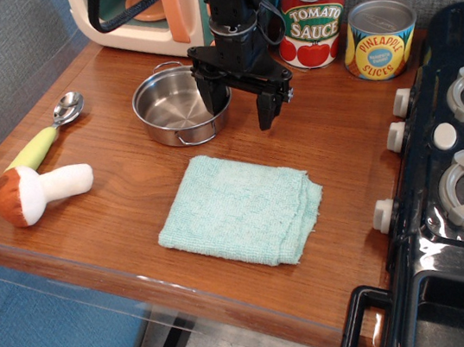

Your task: Move pot to middle of blue cloth.

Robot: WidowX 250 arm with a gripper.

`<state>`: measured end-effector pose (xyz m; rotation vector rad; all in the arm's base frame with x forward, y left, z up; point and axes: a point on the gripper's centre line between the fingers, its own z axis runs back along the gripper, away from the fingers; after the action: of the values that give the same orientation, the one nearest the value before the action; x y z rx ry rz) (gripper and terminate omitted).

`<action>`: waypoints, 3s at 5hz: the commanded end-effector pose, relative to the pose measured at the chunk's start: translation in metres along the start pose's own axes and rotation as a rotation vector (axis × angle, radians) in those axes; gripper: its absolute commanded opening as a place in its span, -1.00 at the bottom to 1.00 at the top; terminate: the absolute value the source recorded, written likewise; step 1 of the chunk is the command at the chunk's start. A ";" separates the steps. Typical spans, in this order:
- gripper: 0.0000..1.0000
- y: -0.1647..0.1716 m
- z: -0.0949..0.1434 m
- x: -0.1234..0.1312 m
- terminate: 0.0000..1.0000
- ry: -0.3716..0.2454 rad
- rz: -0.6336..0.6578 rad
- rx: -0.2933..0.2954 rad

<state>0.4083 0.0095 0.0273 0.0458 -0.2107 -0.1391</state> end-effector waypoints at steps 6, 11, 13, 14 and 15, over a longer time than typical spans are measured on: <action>-1.00 0.002 0.089 -0.012 -1.00 -0.154 -0.108 -0.055; -1.00 -0.078 0.094 -0.097 -1.00 -0.070 -0.473 -0.095; -1.00 -0.071 0.079 -0.111 -1.00 -0.005 -0.481 -0.063; -1.00 -0.069 0.075 -0.113 -1.00 0.005 -0.475 -0.063; -1.00 -0.069 0.071 -0.113 -1.00 0.018 -0.472 -0.077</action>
<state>0.2708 -0.0530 0.0589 0.0092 -0.1403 -0.6211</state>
